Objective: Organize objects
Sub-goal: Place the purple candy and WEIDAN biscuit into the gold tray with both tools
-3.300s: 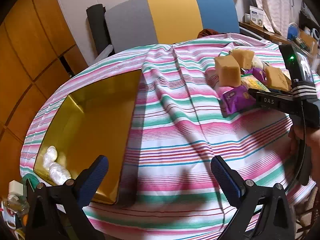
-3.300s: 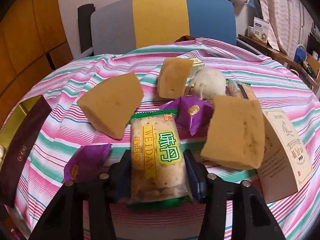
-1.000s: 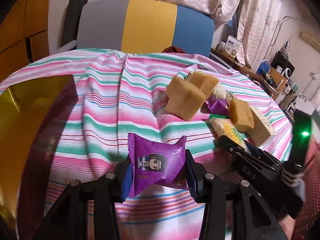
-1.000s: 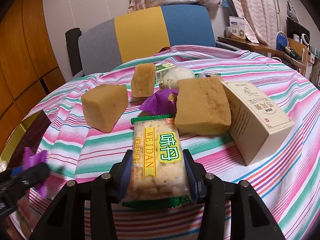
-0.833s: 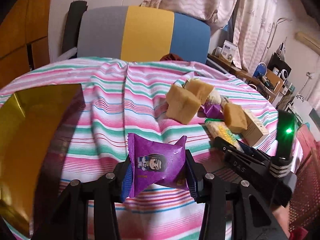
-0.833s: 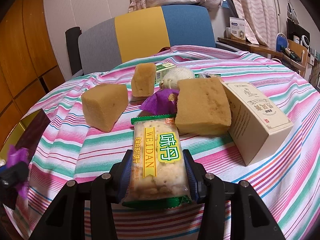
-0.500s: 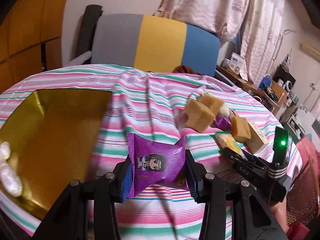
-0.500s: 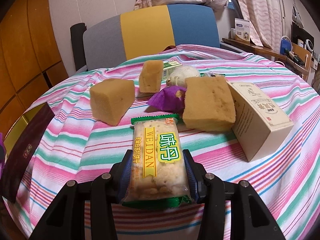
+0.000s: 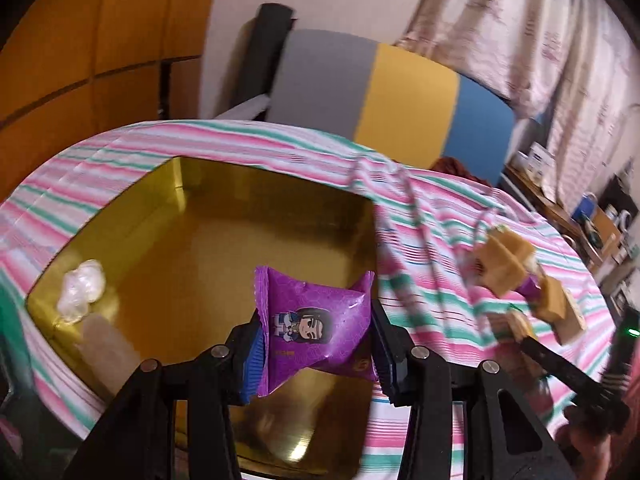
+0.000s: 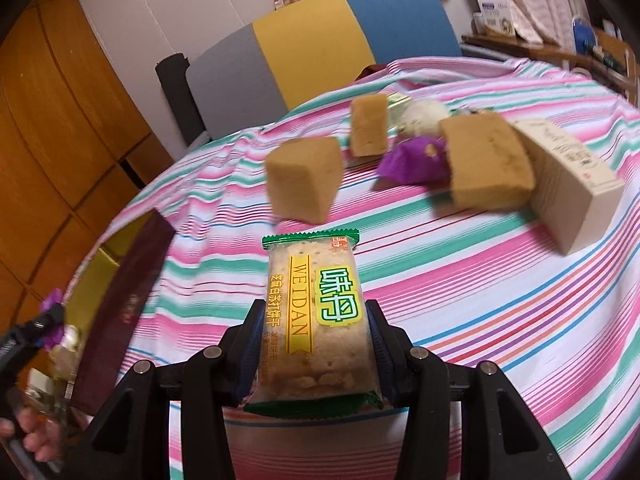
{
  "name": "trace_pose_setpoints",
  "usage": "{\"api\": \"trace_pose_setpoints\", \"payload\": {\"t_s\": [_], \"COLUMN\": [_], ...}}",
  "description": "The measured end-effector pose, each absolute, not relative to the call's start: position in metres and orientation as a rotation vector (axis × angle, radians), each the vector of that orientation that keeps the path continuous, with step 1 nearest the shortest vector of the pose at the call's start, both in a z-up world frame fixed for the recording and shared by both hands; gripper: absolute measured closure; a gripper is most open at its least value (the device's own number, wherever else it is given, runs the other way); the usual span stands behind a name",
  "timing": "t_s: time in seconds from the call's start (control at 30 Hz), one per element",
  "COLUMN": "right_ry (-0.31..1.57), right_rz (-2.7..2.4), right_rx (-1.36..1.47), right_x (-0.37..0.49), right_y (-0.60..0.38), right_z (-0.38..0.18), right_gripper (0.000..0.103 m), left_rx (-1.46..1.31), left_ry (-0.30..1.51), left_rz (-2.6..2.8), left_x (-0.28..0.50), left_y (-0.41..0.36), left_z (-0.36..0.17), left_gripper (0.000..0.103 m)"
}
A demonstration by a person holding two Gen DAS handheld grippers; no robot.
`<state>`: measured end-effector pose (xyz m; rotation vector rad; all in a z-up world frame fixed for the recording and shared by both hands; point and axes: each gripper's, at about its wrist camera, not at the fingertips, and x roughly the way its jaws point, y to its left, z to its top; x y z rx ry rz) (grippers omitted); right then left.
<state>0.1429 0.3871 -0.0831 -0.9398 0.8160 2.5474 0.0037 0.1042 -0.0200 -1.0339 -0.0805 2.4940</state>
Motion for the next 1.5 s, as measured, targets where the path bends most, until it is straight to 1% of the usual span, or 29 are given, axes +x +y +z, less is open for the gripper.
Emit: {"api": "trace_pose_setpoints", "payload": {"t_s": [0.33,0.43,0.57,0.6,0.67,0.83,0.93,1.07,1.27,1.5], "right_ry": [0.825,0.831,0.786,0.773,0.751,0.697,0.639,0.562,0.465,0.459], "right_rz": [2.691,2.74,2.826,2.848,2.889,2.972,3.024,3.077,3.102,3.046], "right_rx": [-0.936,-0.925,-0.925,-0.93,-0.948,-1.02,-1.069,-1.138,-1.273,-1.431], "right_x": [0.128,0.123,0.114,0.111,0.103,0.083,0.072,0.058,0.032,-0.003], "right_y": [0.339,0.326,0.299,0.292,0.279,0.244,0.221,0.194,0.161,0.131], "right_z": [-0.051,-0.04,-0.023,-0.02,-0.015,-0.013,-0.013,-0.016,-0.03,-0.051], "right_gripper": [0.055,0.055,0.055,0.055,0.055,0.055,0.055,0.055,0.055,0.055], "left_rx": [-1.163,-1.219,-1.212,-1.206,-1.176,-1.122,-1.093,-1.05,-1.023,-1.047], "left_ry": [-0.15,-0.136,-0.185,-0.201,-0.23,-0.332,-0.369,-0.41,-0.483,-0.506], "left_rz": [2.655,2.694,2.754,2.767,2.779,2.858,2.901,2.983,3.054,3.062], "left_x": [-0.038,-0.046,-0.056,-0.056,-0.056,-0.045,-0.046,-0.042,-0.041,-0.039], "left_y": [0.048,0.039,0.021,0.016,0.008,-0.014,-0.029,-0.047,-0.071,-0.082], "left_z": [-0.038,-0.04,-0.038,-0.037,-0.034,-0.02,-0.006,0.009,0.023,0.024], "left_gripper": [0.056,0.054,0.051,0.049,0.035,0.021,0.02,0.011,0.01,0.009]}}
